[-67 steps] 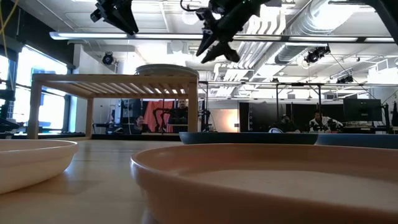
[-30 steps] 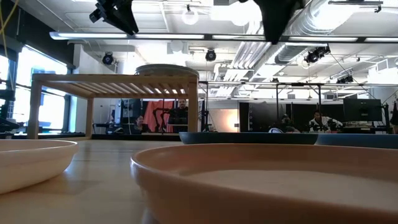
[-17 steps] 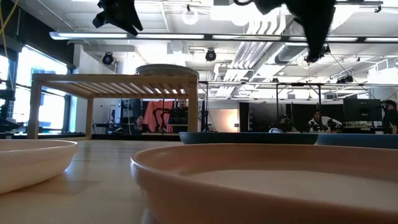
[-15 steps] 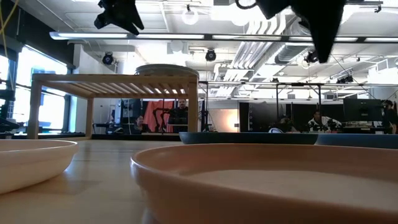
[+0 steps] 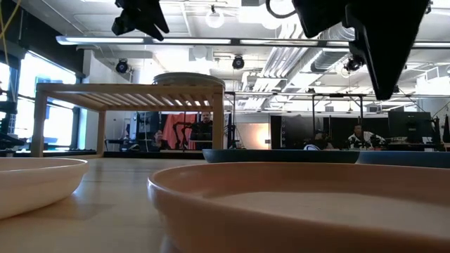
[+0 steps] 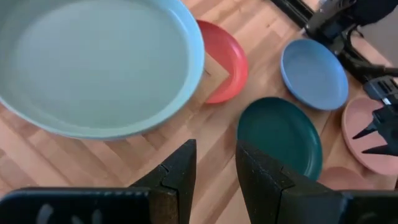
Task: Place and stack plates onto a shelf
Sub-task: Stack the brown plate on top of the light blue plate on the shelf
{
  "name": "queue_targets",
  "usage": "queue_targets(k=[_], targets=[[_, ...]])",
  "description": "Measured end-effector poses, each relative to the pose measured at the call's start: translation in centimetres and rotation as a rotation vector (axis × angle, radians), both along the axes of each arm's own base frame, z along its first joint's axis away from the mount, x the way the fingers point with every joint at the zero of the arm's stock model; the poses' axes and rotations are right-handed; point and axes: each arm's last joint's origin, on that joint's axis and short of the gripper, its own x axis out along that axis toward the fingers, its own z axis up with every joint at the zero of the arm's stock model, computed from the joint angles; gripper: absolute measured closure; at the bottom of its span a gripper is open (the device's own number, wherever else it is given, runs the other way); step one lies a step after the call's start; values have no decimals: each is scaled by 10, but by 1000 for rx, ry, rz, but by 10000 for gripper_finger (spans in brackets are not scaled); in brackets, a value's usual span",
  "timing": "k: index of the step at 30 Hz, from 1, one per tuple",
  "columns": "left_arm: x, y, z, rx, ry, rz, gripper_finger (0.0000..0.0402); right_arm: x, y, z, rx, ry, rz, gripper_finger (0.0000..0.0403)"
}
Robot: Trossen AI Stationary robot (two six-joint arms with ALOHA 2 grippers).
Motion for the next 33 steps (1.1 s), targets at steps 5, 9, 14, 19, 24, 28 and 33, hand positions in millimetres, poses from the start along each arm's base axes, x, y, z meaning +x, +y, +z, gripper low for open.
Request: queue_targets(k=[5,9,14,19,24,28,33], targets=[[10,-8,-7,-5,36,-42,302,-1,8,-13,28,-43,-6,300],[15,-14,-12,-8,57,-70,302,0,14,-23,70,-108,-24,300],[19,-18,-15,-18,72,-93,302,-6,18,-34,81,-93,-74,300],[20,-19,-16,-77,60,-88,302,-7,22,-40,81,-92,-63,300],[20,-21,-16,-110,52,-80,302,-1,27,-53,83,-103,-58,300],[21,-24,-16,-106,54,-99,302,3,29,-63,79,-100,-70,300],[21,-27,-16,-105,54,-109,302,4,29,-69,62,-88,-85,300]])
